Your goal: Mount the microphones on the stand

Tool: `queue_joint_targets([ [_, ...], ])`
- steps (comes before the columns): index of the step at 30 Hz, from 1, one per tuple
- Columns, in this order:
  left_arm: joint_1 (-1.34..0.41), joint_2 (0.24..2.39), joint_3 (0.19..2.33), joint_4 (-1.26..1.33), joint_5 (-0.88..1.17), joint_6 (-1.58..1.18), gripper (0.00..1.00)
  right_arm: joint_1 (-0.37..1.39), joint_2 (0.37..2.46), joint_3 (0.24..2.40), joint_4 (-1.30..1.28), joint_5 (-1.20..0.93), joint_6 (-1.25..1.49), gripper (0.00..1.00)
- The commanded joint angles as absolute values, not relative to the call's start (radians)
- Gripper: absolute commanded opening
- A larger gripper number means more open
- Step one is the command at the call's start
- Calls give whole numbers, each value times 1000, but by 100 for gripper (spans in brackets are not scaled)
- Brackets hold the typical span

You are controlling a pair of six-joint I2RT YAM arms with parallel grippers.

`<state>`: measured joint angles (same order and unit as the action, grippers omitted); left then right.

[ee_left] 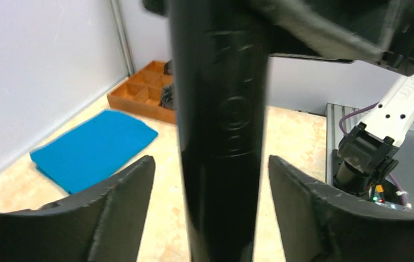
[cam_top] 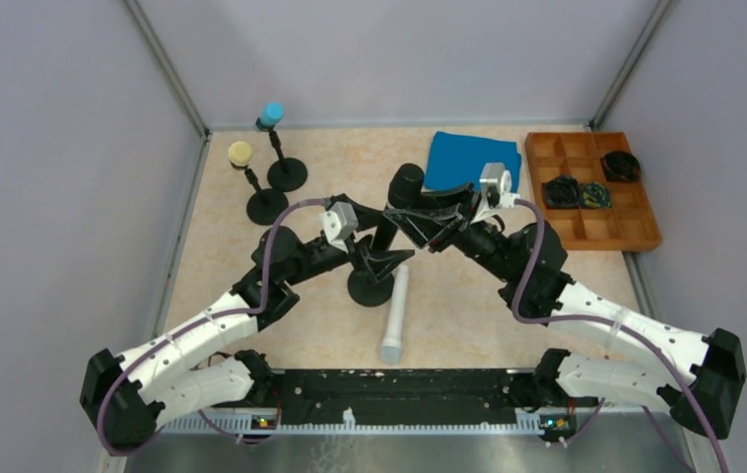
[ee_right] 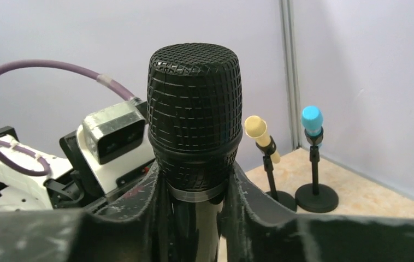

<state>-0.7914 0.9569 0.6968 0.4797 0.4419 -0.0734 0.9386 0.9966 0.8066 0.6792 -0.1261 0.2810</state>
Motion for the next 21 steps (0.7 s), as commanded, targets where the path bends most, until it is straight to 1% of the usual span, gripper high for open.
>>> queue_joint_targets([
  [1,-793,922,687,453,310,-63,96,945,935,782,725,-87,230,0],
  [3,-793,890,662,448,244,-64,98,946,901,769,715,-26,207,0],
  [11,-792,745,599,357,-115,-113,98,945,798,765,568,177,42,0],
  [14,-792,683,573,323,-163,-124,99,945,766,759,514,230,-29,0],
  [18,-792,544,561,171,-238,-146,99,945,746,745,468,278,-54,0],
  [21,-792,420,483,158,-269,-116,98,945,741,726,469,281,-48,0],
])
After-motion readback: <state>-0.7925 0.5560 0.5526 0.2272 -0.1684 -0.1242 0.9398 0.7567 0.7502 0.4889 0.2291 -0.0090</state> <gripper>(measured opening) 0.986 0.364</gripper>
